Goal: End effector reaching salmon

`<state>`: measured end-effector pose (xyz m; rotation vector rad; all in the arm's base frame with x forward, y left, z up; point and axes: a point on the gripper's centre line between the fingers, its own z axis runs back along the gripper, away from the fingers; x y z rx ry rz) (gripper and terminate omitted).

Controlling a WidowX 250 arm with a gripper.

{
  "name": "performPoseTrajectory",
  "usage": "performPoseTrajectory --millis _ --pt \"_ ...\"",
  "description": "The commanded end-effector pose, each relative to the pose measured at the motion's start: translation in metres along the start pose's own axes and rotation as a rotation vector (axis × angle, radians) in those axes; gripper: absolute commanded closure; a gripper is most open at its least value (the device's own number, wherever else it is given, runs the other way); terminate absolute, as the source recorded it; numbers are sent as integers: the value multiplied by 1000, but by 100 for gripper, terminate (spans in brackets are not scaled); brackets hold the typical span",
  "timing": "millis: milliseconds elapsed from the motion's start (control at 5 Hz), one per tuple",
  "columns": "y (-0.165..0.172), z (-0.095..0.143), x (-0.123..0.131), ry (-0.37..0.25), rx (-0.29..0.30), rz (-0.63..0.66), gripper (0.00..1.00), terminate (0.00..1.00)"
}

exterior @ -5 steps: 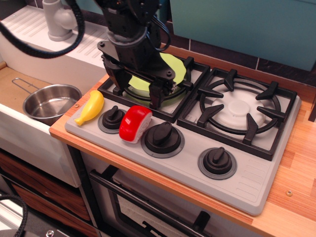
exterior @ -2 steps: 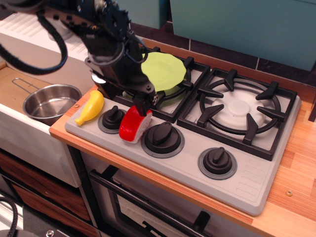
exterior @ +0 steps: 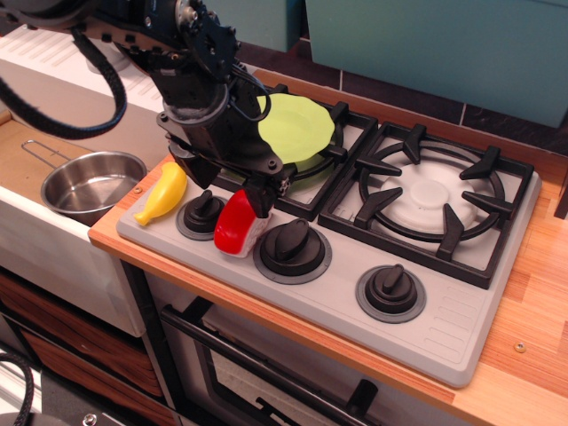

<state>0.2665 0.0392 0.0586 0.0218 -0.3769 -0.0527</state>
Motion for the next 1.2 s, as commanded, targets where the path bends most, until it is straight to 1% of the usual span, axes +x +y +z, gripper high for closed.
performPoseTrajectory --millis 0,200,400,800,1000 --pt "0 1 13 -44 3 6 0 0" --pt "1 -10 5 -64 -14 -5 0 0" --pt "1 -15 -2 -76 -16 -9 0 0" --pt "-2 -10 2 -66 -21 18 0 0" --pt "-2 -10 4 -65 -27 24 0 100"
